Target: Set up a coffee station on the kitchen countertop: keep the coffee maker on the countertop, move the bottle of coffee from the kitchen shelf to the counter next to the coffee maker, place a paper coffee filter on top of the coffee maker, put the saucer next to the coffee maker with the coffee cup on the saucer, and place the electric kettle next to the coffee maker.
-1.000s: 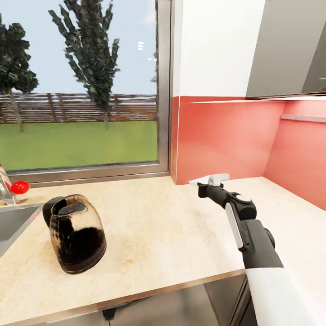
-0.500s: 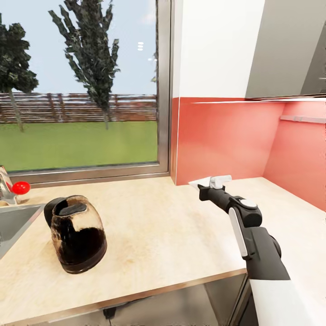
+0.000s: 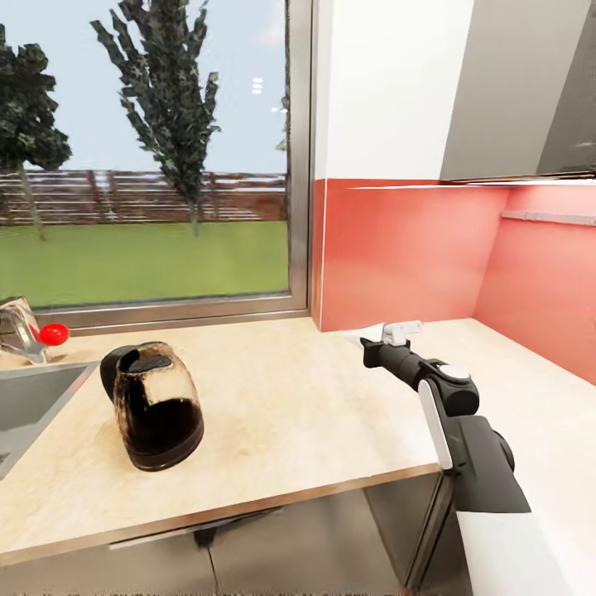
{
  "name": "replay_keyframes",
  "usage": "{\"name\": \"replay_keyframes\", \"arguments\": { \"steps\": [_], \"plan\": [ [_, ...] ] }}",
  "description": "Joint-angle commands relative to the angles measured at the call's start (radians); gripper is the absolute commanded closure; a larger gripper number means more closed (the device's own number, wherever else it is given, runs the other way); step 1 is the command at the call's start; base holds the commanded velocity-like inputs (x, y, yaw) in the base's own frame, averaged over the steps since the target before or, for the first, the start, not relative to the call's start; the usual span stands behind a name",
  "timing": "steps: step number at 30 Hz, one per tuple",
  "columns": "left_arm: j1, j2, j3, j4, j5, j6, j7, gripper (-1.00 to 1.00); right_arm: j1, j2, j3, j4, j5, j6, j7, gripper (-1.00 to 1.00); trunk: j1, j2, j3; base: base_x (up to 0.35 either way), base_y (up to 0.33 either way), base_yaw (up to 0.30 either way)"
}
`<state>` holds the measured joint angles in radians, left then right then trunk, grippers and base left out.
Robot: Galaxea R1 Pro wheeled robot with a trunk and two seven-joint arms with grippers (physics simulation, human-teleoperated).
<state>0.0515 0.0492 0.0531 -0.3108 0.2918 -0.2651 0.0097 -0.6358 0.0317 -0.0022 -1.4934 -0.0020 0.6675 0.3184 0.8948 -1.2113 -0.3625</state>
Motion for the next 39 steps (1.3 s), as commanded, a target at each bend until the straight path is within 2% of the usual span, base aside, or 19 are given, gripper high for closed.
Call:
{"name": "replay_keyframes", "arguments": {
  "steps": [1,16,29,39],
  "plan": [
    [0.001,0.0,0.001,-0.002,0.003,0.0,0.001,-1.0,-0.001,0.001,0.0,-0.001,-0.003,0.006,0.002,1.0,0.0,-0.001,-0.001,-0.081,0.0,0.02],
    [0.001,0.0,0.002,-0.002,0.003,0.0,0.001,-1.0,-0.001,0.001,0.0,-0.001,-0.003,0.006,0.002,1.0,0.0,-0.001,-0.001,-0.03,0.0,0.171],
    [0.001,0.0,0.002,-0.002,0.003,0.0,0.001,-1.0,-0.001,0.001,0.0,-0.001,-0.003,0.006,0.002,1.0,0.0,-0.001,-0.001,-0.266,0.0,0.021],
    [0.001,-0.001,-0.002,-0.002,0.001,0.0,0.001,-1.0,-0.001,0.001,0.001,-0.001,-0.003,0.006,0.002,1.0,-0.004,0.006,0.002,-0.059,0.0,0.0]
  ]
}}
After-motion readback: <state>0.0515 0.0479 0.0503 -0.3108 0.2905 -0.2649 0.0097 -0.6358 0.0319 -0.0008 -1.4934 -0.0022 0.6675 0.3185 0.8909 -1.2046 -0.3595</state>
